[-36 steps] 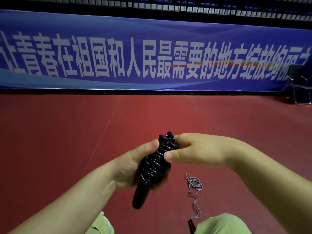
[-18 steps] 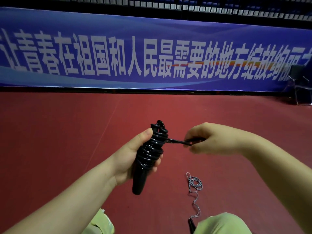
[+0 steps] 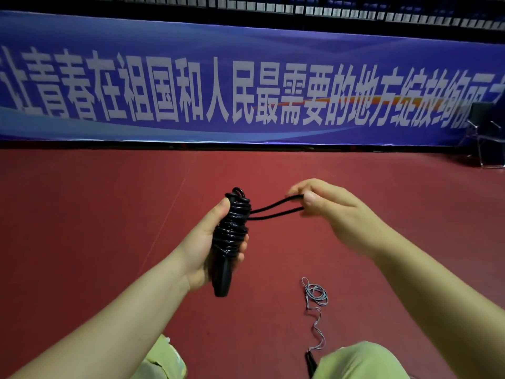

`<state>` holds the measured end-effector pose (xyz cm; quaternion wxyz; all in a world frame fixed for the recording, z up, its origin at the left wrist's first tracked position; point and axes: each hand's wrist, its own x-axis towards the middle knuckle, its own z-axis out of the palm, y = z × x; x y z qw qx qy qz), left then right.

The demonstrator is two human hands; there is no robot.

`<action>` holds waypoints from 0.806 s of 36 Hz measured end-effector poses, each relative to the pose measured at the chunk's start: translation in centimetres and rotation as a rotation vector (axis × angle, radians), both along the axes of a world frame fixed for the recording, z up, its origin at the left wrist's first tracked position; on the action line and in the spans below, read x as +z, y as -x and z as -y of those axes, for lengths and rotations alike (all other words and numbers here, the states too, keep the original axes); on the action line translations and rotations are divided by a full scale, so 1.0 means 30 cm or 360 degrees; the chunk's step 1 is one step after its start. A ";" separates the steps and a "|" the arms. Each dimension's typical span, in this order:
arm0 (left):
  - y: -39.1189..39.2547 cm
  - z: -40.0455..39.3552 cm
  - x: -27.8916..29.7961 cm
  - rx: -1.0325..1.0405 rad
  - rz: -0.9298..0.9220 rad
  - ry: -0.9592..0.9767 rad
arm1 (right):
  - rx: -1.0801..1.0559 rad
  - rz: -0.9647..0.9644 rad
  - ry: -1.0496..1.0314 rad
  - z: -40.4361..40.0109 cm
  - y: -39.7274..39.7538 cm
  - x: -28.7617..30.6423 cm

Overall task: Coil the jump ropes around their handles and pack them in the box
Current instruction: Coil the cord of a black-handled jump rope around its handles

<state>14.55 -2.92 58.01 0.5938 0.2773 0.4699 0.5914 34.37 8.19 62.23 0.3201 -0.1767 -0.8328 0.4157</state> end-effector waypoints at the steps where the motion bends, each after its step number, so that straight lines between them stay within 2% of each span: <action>1: -0.002 -0.003 -0.004 0.0014 -0.0023 -0.0021 | 0.0077 -0.0136 0.0160 0.005 0.004 -0.008; 4: -0.011 -0.005 -0.007 0.0038 -0.0171 -0.0077 | 0.0400 -0.0433 0.0613 0.023 0.026 -0.016; 8: -0.023 -0.017 -0.004 0.0086 -0.0268 -0.0192 | 0.0723 -0.0582 0.0825 0.045 0.063 -0.018; 10: -0.024 -0.022 -0.002 0.0096 -0.0357 -0.0229 | 0.0681 -0.0623 0.0855 0.054 0.078 -0.016; 14: -0.021 -0.021 -0.008 0.0181 -0.0908 -0.0192 | 0.0524 -0.0647 0.0921 0.055 0.102 -0.019; 17: -0.033 -0.012 -0.011 0.0214 -0.1126 -0.0232 | 0.0390 -0.0636 0.0996 0.055 0.119 -0.027; 24: -0.064 0.008 -0.012 0.0081 -0.1042 -0.0228 | 0.0138 -0.0606 0.1066 0.068 0.114 -0.005; 29: -0.044 0.008 -0.014 -0.0074 -0.1162 -0.0230 | 0.0050 -0.0591 0.0995 0.071 0.097 0.006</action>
